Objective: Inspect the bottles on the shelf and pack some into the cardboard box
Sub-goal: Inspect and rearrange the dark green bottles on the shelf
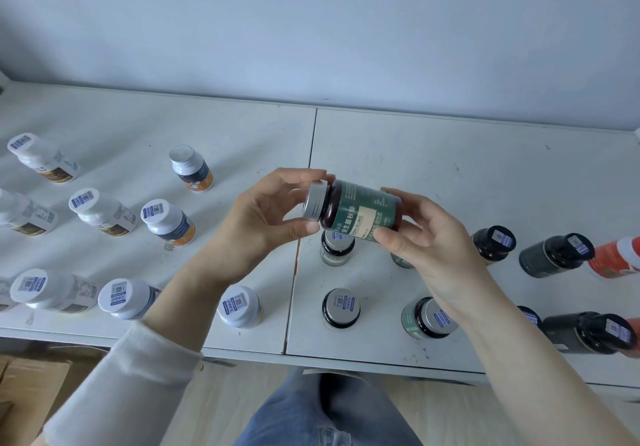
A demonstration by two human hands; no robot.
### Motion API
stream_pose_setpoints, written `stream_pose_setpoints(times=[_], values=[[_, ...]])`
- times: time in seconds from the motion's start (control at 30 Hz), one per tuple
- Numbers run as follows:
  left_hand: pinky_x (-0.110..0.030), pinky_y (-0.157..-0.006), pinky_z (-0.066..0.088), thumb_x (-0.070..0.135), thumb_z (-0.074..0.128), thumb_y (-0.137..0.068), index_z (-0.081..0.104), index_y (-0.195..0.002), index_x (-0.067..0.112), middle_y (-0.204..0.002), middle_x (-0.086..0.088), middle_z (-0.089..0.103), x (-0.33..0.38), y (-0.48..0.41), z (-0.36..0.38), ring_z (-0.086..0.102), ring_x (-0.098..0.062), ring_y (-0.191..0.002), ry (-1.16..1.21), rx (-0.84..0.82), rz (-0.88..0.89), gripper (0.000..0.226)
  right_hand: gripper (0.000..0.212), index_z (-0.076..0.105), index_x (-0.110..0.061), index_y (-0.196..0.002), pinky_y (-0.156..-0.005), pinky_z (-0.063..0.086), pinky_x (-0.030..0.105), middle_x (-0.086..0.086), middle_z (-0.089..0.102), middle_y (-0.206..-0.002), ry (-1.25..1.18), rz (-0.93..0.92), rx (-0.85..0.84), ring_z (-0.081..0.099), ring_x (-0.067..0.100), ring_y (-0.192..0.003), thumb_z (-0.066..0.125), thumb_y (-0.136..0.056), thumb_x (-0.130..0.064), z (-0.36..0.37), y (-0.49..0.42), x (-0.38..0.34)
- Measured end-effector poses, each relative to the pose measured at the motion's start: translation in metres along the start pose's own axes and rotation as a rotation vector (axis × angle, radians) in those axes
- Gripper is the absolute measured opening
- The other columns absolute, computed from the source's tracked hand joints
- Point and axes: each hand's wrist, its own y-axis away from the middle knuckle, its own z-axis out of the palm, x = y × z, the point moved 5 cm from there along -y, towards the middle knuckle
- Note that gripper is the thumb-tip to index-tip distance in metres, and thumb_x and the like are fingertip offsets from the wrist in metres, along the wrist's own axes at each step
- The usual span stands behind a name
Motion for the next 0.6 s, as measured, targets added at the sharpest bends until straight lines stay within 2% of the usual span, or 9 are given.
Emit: stream_pose_setpoints(times=[0.17,0.33,0.4,0.43,0.53,0.6], values=[[-0.029,-0.092,0.046,0.026,0.079,-0.069,0.064,-0.107,0.028,-0.118,0.0,0.065,-0.0029,0.0015,-0.0008,0.056,-0.022,-0.118,0.017,0.011,-0.006,0.042,0.048,0.055,-0.02,-0.103,-0.07,0.049,0.013,-0.002,0.06,-0.102,0.008,-0.045,-0.041,0.064,0.002,-0.082,0.077,-0.061,-0.008,0.0055,0.0015,-0.0005],[-0.025,-0.09,0.047,0.026,0.079,-0.067,0.065,-0.108,0.03,-0.118,-0.001,0.066,-0.0055,0.0005,-0.0016,0.056,-0.021,-0.118,0.071,0.046,-0.013,0.044,0.043,0.058,-0.024,-0.1,-0.073,0.049,0.015,-0.012,0.065,-0.098,0.034,-0.108,-0.018,0.065,0.005,-0.088,0.072,-0.06,-0.015,0.0061,-0.0008,-0.003],[-0.025,-0.089,0.048,0.024,0.078,-0.068,0.063,-0.112,0.028,-0.123,-0.003,0.063,-0.006,-0.0003,0.0001,0.055,-0.021,-0.12,0.094,0.044,-0.022,0.047,0.044,0.058,-0.026,-0.101,-0.078,0.05,0.017,-0.012,0.066,-0.103,0.067,-0.141,-0.006,0.064,0.008,-0.095,0.075,-0.063,-0.013,0.0066,-0.0016,-0.0031],[-0.024,-0.087,0.049,0.022,0.077,-0.069,0.06,-0.115,0.025,-0.126,-0.007,0.061,-0.0066,-0.0006,0.0012,0.056,-0.021,-0.118,0.099,0.05,-0.038,0.049,0.047,0.057,-0.027,-0.102,-0.081,0.05,0.019,-0.009,0.064,-0.107,0.091,-0.166,0.006,0.062,0.009,-0.099,0.078,-0.064,-0.01,0.007,-0.0018,-0.0031],[-0.011,-0.064,0.048,0.009,0.075,-0.067,0.052,-0.117,0.016,-0.121,-0.012,0.06,-0.0081,-0.0005,0.0033,0.064,-0.012,-0.094,0.085,0.11,-0.1,0.055,0.058,0.052,-0.031,-0.108,-0.087,0.051,0.027,-0.003,0.059,-0.113,0.125,-0.226,0.053,0.059,0.012,-0.106,0.076,-0.063,-0.004,0.007,-0.0015,-0.0032],[-0.012,-0.066,0.048,0.014,0.078,-0.067,0.056,-0.111,0.016,-0.116,-0.009,0.063,-0.0086,-0.0006,0.0025,0.063,-0.015,-0.094,0.062,0.104,-0.085,0.049,0.064,0.046,-0.031,-0.114,-0.089,0.051,0.03,-0.003,0.058,-0.114,0.133,-0.238,0.063,0.058,0.013,-0.108,0.074,-0.063,-0.004,0.007,-0.0014,-0.0017]])
